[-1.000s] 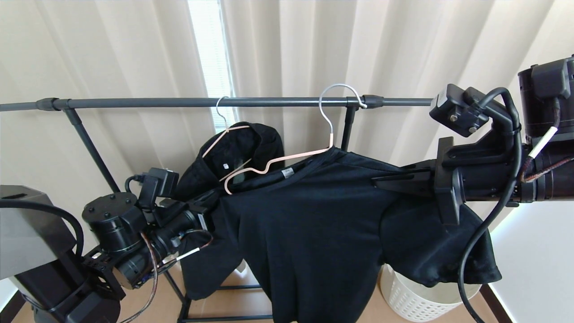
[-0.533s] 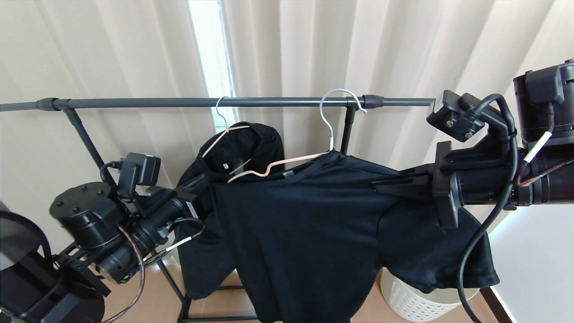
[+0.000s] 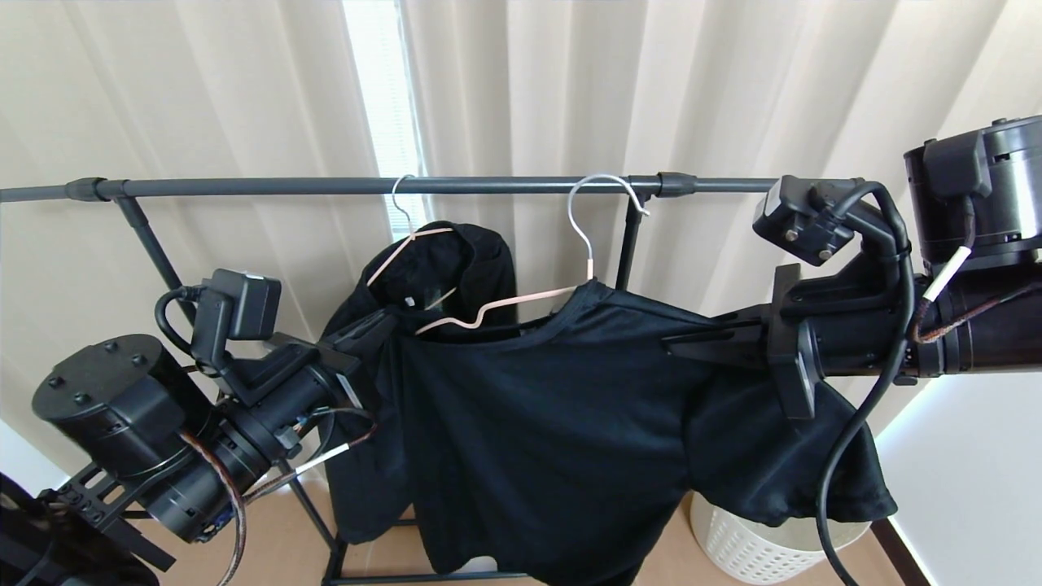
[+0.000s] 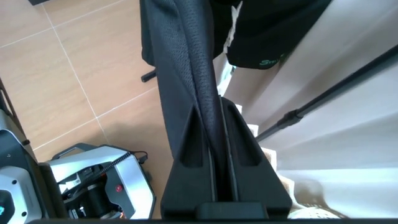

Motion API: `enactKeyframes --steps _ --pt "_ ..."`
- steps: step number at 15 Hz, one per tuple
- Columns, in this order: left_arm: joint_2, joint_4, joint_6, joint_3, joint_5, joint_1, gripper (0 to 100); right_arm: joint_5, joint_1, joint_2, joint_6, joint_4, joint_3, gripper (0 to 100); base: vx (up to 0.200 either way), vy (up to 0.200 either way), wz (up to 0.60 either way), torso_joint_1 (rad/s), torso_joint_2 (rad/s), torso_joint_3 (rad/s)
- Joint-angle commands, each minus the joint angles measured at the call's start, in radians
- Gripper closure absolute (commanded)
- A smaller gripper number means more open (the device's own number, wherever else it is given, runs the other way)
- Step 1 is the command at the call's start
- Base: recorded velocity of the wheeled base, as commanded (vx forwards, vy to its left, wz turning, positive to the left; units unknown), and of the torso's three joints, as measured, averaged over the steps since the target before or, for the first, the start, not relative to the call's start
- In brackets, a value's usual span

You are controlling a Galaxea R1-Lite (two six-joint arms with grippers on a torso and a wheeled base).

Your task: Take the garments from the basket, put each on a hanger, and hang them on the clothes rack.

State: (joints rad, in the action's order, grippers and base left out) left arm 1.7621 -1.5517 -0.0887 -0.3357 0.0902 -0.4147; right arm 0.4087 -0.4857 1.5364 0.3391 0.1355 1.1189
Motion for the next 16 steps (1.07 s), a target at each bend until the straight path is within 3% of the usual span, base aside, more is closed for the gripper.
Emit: enactKeyframes --steps 1,5,7,13,16 --pt "-0.006 -0.001 0.000 0.006 0.000 -0.009 100 0.002 -0.007 0.005 -0.002 -0.007 -0.002 100 0.000 0.000 0.00 0.000 0.00 0.000" --pt "-0.006 -0.001 0.000 0.004 0.000 -0.004 100 0.108 -0.013 -0.002 0.000 -0.013 -0.022 100 0.000 0.000 0.00 0.000 0.00 0.000" --pt "-0.007 -0.001 0.000 0.006 0.000 -0.009 100 0.108 -0.013 0.005 0.000 -0.016 -0.021 100 0.000 0.000 0.00 0.000 0.00 0.000" --pt "-0.018 -0.001 0.000 0.009 0.000 -0.027 100 0.110 -0.028 0.080 -0.015 -0.211 -0.102 100 0.000 0.000 0.00 0.000 0.00 0.000" --pt "-0.036 -0.001 0.000 0.017 0.000 -0.046 100 0.111 -0.037 0.097 -0.015 -0.229 -0.110 100 0.000 0.000 0.00 0.000 0.00 0.000"
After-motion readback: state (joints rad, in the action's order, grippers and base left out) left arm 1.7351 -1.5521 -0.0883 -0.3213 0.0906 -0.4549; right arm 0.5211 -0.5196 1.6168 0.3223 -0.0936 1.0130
